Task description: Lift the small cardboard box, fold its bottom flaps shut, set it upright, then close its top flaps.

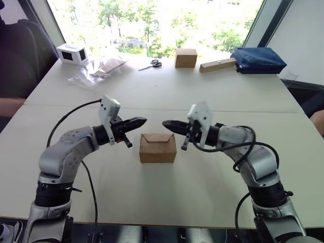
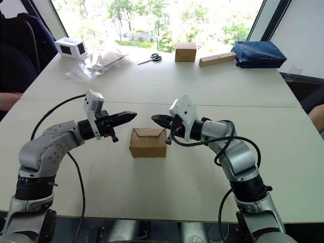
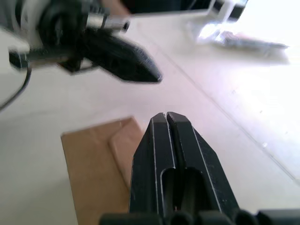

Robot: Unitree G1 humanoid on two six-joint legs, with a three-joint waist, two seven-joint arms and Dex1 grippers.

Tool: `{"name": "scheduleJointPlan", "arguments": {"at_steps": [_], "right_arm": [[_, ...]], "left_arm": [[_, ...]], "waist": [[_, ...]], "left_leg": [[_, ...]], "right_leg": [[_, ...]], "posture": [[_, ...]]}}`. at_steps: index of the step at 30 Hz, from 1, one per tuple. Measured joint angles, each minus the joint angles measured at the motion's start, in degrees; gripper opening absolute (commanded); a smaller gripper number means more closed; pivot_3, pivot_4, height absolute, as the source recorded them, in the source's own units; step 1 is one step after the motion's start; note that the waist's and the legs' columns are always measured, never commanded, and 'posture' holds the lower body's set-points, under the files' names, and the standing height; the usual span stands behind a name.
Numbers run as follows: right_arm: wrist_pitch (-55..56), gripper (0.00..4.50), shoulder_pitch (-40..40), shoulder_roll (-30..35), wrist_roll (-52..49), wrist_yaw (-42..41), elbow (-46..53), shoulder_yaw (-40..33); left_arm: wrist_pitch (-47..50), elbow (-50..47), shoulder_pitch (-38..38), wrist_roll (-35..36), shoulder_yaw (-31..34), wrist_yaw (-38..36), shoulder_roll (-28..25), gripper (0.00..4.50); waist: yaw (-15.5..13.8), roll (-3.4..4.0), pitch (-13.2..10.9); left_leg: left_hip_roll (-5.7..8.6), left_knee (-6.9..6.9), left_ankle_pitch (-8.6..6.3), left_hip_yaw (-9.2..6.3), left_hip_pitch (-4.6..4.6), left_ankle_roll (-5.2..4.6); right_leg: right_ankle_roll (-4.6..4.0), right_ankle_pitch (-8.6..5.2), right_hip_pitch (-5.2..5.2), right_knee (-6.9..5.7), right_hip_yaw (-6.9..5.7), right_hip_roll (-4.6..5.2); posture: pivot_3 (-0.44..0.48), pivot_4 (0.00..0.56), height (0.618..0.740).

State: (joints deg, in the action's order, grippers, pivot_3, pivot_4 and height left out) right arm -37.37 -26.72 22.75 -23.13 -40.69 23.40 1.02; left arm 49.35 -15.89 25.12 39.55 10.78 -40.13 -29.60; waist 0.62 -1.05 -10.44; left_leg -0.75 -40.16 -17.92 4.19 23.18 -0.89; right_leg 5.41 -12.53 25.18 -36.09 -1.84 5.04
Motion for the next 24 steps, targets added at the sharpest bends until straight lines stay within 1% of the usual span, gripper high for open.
{"name": "scheduleJointPlan", "arguments": {"at_steps": [2, 4, 5, 7, 8, 11, 14, 15, 17, 18, 22, 24], "right_arm": [[-2.1, 0.0, 2.7, 1.4, -2.5, 0.8, 2.6, -3.2], [-4.7, 0.0, 8.6, 4.4, -5.0, 0.6, 5.7, -5.7], [-5.4, 0.0, 10.0, 5.1, -5.5, 0.6, 6.0, -6.1], [-7.2, 0.0, 13.8, 7.4, -6.8, 0.5, 7.9, -7.1], [-7.4, 0.0, 14.4, 8.1, -7.0, 0.5, 8.3, -7.2], [-7.9, 0.0, 18.0, 10.7, -8.2, 0.3, 10.9, -8.3], [-9.5, 0.0, 23.0, 13.3, -10.0, -0.3, 12.6, -9.3], [-10.0, 0.0, 24.9, 14.5, -10.9, -1.0, 13.6, -9.8], [-11.4, 0.0, 32.1, 18.1, -12.3, -3.5, 15.2, -10.9], [-11.9, 0.0, 34.1, 18.9, -12.9, -3.9, 15.2, -11.1], [-12.3, 0.0, 35.9, 20.1, -14.3, -4.3, 16.1, -12.0], [-12.3, 0.0, 36.0, 21.5, -14.3, -4.4, 16.7, -12.1]], "left_arm": [[4.1, -0.6, -1.3, 3.9, 3.9, 1.7, -1.5, 0.05], [6.7, -2.6, -5.5, 5.9, 6.8, 1.8, -5.0, 0.05], [7.2, -2.8, -6.7, 6.2, 7.3, 1.7, -6.0, 0.05], [8.6, -4.7, -11.1, 6.6, 7.7, 0.2, -10.2, 0.05], [8.9, -5.3, -12.0, 6.9, 7.6, -0.5, -11.0, 0.05], [6.3, -10.1, -19.1, 5.2, 5.7, -3.8, -15.6, 0.05], [3.7, -12.1, -25.3, 3.5, 4.9, -5.9, -17.3, 0.05], [3.8, -12.5, -26.7, 4.4, 5.5, -6.1, -17.0, 0.05], [3.8, -13.2, -31.1, 6.1, 7.6, -6.4, -16.0, 0.05], [3.7, -13.1, -32.7, 6.2, 8.0, -6.8, -15.9, 0.05], [3.1, -13.7, -35.7, 7.3, 9.4, -7.5, -15.6, 0.05], [0.4, -13.9, -39.9, 6.0, 9.8, -10.3, -17.4, 0.05]], "waist": [[0.0, 0.0, 0.0], [0.1, 0.01, 0.0], [0.1, 0.01, 0.0], [0.2, 0.01, 0.0], [0.1, 0.01, 0.0], [0.0, 0.03, 0.0], [-0.2, 0.02, 0.0], [-0.2, 0.03, 0.0], [-0.3, 0.01, 0.0], [-0.2, -0.01, 0.0], [0.0, 0.0, 0.0], [0.0, -0.01, 0.0]], "left_leg": [[-0.02, 0.04, -0.01, -0.01, 0.0, -0.02], [-0.02, 0.11, -0.02, 0.01, -0.01, -0.02], [-0.02, 0.11, -0.02, 0.02, -0.01, -0.02], [-0.01, 0.1, -0.06, 0.08, -0.06, -0.09], [-0.01, 0.1, -0.05, 0.08, -0.08, -0.07], [-0.03, 0.16, -0.05, 0.08, -0.18, -0.06], [-0.03, 0.16, -0.05, 0.07, -0.16, -0.06], [-0.03, 0.16, -0.06, 0.07, -0.16, -0.07], [-0.04, 0.16, -0.08, 0.07, -0.17, -0.1], [-0.05, 0.14, -0.08, 0.08, -0.18, -0.1], [-0.1, 0.15, -0.08, 0.14, -0.33, -0.09], [-0.12, 0.2, -0.09, 0.15, -0.35, -0.09]], "right_leg": [[0.0, 0.0, 0.01, 0.01, 0.0, 0.0], [-0.01, -0.01, 0.01, 0.04, 0.01, 0.0], [-0.01, -0.01, 0.01, 0.05, 0.01, 0.01], [-0.02, -0.01, 0.02, 0.02, 0.05, 0.01], [-0.03, -0.01, 0.01, 0.01, 0.05, 0.01], [-0.21, -0.12, -0.06, 0.04, 0.06, 0.0], [-0.24, -0.14, -0.06, 0.07, 0.05, 0.01], [-0.25, -0.14, -0.06, 0.07, 0.06, 0.03], [-0.25, -0.15, -0.1, 0.12, 0.05, 0.04], [-0.26, -0.15, -0.1, 0.12, 0.06, 0.05], [-0.36, -0.21, -0.15, 0.14, 0.08, 0.02], [-0.49, -0.29, -0.15, 0.14, 0.06, 0.01]], "posture": [[0.0, 0.15, 0.74], [0.0, 0.15, 0.74], [0.0, 0.15, 0.74], [0.0, 0.15, 0.74], [0.0, 0.15, 0.74], [0.0, 0.15, 0.74], [0.0, 0.15, 0.74], [0.0, 0.15, 0.74], [0.0, 0.15, 0.74], [0.0, 0.15, 0.74], [0.0, 0.15, 0.74], [0.0, 0.15, 0.74]]}}
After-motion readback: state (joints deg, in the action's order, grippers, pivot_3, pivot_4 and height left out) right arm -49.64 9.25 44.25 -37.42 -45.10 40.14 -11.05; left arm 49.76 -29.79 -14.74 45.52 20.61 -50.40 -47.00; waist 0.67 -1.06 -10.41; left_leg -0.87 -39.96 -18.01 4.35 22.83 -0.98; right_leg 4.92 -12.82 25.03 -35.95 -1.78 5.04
